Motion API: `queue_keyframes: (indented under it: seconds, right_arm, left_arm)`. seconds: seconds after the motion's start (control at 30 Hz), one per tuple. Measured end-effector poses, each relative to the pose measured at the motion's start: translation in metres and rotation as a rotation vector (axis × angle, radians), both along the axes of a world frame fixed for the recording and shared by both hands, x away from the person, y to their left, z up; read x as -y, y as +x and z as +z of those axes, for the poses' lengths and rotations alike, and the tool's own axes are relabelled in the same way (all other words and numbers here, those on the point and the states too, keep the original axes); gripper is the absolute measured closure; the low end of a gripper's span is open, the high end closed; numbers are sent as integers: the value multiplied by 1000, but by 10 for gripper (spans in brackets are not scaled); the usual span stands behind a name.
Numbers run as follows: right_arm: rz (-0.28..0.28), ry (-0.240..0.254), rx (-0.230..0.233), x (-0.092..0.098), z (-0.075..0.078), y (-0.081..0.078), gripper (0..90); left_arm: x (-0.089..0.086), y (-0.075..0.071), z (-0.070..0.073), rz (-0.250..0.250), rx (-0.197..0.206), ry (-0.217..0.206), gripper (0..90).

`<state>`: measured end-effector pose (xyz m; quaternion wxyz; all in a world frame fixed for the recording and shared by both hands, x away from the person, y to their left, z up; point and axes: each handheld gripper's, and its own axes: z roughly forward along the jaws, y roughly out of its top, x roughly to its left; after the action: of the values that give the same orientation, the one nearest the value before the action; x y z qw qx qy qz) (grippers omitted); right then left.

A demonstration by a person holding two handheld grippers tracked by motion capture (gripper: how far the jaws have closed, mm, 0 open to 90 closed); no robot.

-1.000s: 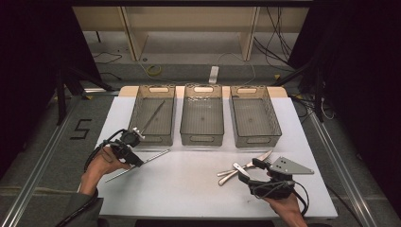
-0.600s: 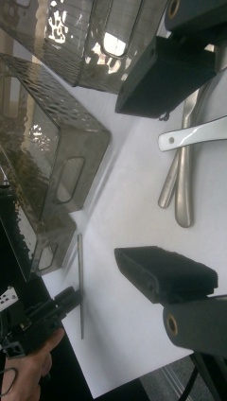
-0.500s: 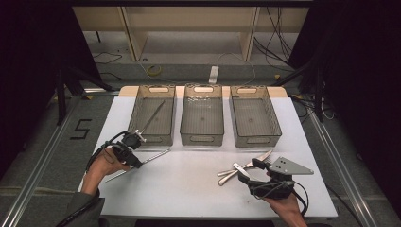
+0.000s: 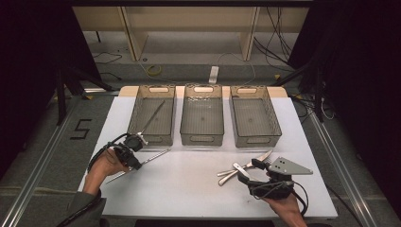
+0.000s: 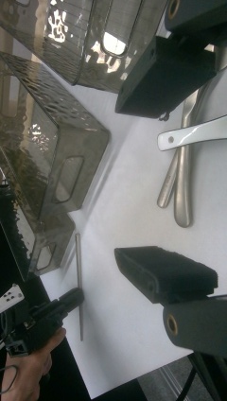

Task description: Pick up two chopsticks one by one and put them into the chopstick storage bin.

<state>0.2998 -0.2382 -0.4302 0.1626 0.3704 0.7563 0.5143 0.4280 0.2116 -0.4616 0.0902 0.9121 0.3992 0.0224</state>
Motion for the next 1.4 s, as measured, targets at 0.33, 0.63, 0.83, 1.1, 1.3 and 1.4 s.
queue_keyframes:
  seconds: [0.33,0.63,0.83,1.1,1.3,1.4]
  right_arm:
    - [2,1,-1,0,0,0,268]
    - [3,1,-2,0,0,0,268]
    - [3,5,-3,0,0,0,268]
    - [6,1,-4,0,0,0,268]
    - [5,4,-3,0,0,0,268]
    - [5,4,-3,0,0,0,268]
  left_arm:
    - [4,-3,0,-71,10,15,842]
    - [3,-4,0,-104,-14,-6,852]
    - [3,-5,7,-110,-22,-19,853]
    - [4,-9,17,-118,-31,-43,853]
    - [10,-11,28,-124,-13,-79,853]
    - [10,-12,35,-122,1,-116,853]
